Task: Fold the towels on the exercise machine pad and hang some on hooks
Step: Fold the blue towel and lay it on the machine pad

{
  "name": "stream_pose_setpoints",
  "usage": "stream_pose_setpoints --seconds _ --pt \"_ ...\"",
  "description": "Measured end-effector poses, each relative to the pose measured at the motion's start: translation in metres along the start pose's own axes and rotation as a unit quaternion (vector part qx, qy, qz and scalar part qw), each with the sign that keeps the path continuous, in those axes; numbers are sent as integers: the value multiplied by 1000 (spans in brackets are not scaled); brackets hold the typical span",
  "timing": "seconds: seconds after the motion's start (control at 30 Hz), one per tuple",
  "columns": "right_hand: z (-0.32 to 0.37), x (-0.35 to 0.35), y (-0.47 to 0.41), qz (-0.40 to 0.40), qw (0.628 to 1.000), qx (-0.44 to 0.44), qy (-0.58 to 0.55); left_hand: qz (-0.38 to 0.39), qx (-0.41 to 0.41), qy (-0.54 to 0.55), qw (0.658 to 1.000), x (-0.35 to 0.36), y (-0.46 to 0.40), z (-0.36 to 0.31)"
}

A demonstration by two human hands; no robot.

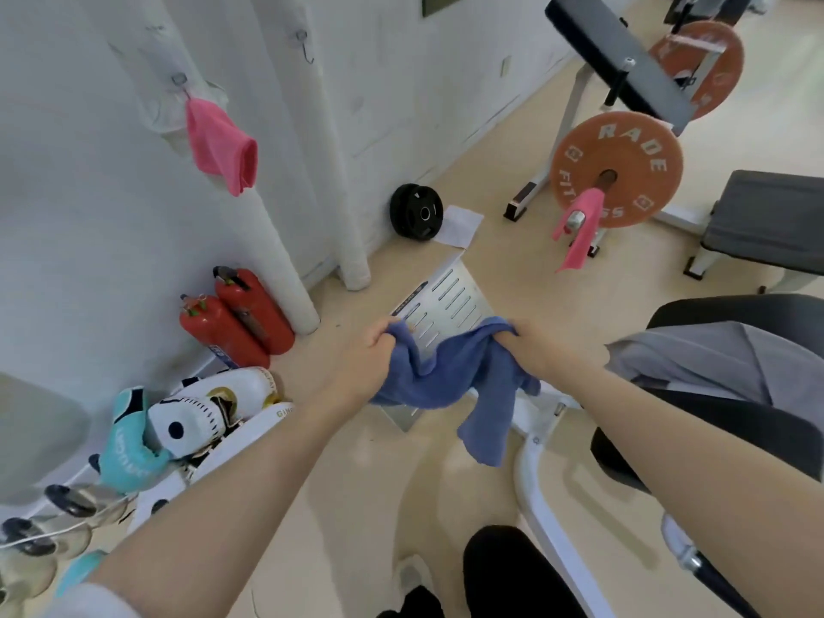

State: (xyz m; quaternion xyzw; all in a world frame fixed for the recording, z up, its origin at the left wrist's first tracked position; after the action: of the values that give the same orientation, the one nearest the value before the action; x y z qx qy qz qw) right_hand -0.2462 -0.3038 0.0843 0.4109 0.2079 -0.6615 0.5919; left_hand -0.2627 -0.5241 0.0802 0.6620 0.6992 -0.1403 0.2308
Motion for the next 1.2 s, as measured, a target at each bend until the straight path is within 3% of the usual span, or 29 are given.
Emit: stream_pose_setpoints --seconds 0.07,0.13,0.3,0.5,0.63,0.7,0.8,0.87,1.03,1.2 --pt "-2 -9 13 -7 993 37 -111 108 16 25 994 26 28 -19" --pt "-4 -18 28 -9 966 104 -234 143 44 31 988 47 51 -31" --pt "-27 -45 70 28 897 161 -412 153 121 -45 980 92 108 -62" --pt "-80 -83 130 17 863 137 -485 88 229 -177 953 157 182 -94" --pt "-139 -121 167 23 839 103 -534 121 175 -149 966 196 234 -110" --pt "-170 -141 179 8 805 108 -584 128 126 -118 977 211 253 -118" --pt "-203 -163 195 41 764 112 -634 111 0 36 993 227 276 -127" --pt "-217 -172 204 58 792 102 -599 95 -69 122 986 237 284 -136" --pt "-244 -169 210 15 931 29 -364 36 -135 165 976 262 279 -157" --pt "-251 -184 198 -92 959 -48 -265 1 -74 166 983 270 253 -195"
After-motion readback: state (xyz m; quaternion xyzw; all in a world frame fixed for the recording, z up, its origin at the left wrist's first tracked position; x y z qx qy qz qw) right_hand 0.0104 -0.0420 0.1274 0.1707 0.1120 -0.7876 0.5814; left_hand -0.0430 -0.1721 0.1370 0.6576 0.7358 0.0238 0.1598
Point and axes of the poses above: each hand's wrist, its own y-axis away from the middle knuckle, its own x-axis out of the palm, z = x × y, the point moved 2 cm from there along -y, towards the middle knuckle, and after that the axes turned 14 degrees about -z, right-handed, at the moved point
